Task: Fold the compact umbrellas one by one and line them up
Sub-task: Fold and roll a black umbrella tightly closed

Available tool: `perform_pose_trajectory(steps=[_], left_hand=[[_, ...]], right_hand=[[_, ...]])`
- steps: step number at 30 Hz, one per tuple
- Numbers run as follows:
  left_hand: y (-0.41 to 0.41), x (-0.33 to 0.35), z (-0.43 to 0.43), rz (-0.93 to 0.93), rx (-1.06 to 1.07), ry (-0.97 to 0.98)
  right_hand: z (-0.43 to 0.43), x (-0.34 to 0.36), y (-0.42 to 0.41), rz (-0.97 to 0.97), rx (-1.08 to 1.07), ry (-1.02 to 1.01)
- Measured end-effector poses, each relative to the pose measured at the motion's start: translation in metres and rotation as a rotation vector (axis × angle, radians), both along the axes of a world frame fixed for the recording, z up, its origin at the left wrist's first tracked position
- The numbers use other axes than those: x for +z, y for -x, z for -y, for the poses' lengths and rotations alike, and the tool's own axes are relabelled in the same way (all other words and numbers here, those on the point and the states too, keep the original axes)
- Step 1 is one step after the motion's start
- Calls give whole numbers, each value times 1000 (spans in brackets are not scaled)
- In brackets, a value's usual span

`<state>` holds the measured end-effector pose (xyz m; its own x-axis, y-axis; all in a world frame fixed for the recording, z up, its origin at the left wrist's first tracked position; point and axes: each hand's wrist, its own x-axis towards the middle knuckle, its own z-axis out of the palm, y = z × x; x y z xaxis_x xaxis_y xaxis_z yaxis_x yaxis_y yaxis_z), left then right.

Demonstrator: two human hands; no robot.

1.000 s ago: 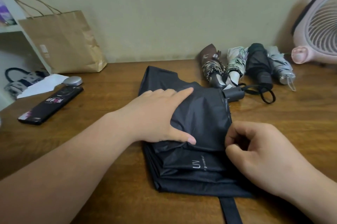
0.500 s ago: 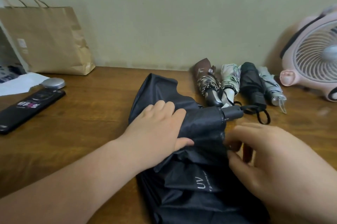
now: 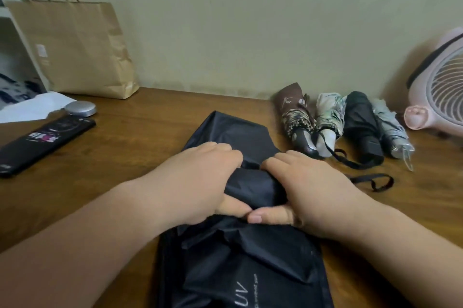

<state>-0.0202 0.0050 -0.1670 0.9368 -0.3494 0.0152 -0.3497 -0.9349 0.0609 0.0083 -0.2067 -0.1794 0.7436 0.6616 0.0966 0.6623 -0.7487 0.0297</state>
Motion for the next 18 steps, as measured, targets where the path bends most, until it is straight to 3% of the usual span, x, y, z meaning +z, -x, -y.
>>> perform_pose_trajectory(steps=[6, 11, 18], left_hand=[[4, 1, -9, 11, -11, 54], [4, 5, -21, -42, 17, 67], [10, 2, -24, -114, 30, -40]], right_hand=[[-6, -12, -1, 119, 35, 1], [-9, -5, -5, 41, -26, 100], [3, -2, -18, 7, -14, 70]])
